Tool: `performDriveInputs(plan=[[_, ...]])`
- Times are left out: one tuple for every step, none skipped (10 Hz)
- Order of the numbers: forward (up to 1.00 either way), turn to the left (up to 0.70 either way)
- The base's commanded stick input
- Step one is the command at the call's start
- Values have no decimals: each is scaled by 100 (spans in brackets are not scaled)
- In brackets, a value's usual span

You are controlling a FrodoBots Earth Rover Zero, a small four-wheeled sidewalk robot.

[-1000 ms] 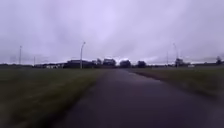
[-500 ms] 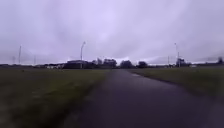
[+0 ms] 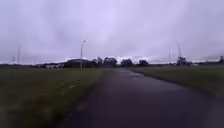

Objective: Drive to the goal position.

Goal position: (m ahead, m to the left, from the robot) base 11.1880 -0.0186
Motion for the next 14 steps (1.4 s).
performDriveInputs(plan=[[100, 0], [100, 0], [100, 0], [100, 0], [100, 0], [100, 0], [100, 0], [100, 0], [100, 0], [100, 0], [100, 0], [100, 0], [100, 0], [100, 0]])
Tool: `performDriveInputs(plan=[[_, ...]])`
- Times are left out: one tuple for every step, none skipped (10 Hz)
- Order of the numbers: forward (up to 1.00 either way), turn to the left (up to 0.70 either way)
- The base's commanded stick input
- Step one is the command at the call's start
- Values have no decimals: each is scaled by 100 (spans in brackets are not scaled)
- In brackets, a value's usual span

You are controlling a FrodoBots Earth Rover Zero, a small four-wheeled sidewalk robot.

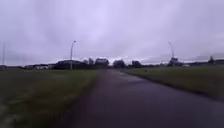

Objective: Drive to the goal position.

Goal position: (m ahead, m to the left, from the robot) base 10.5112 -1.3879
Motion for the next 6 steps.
performDriveInputs(plan=[[100, 0], [100, 0], [100, 0], [100, 0], [100, 0], [100, 0]])
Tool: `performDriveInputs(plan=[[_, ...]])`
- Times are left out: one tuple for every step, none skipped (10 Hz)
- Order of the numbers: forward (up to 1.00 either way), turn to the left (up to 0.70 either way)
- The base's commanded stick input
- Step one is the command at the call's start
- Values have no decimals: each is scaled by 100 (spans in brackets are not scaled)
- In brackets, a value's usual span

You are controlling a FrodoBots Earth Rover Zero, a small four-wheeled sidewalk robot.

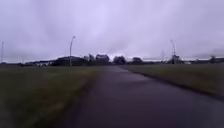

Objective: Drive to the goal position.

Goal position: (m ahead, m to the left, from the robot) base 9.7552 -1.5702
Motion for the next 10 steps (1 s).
performDriveInputs(plan=[[100, 0], [100, 0], [100, 0], [100, 0], [100, 0], [100, 0], [100, 0], [100, 0], [100, 0], [100, 0]])
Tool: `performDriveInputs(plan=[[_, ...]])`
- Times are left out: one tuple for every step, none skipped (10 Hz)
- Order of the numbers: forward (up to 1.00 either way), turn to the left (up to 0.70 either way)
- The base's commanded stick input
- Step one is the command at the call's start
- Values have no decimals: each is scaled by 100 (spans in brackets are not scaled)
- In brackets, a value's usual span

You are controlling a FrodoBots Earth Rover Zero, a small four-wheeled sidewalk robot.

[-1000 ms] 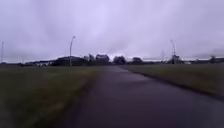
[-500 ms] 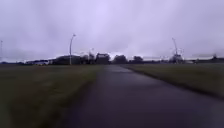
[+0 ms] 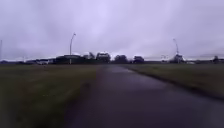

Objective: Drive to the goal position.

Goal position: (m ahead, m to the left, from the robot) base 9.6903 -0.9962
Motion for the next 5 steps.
performDriveInputs(plan=[[100, 0], [100, 0], [100, 0], [100, 0], [100, 0]])
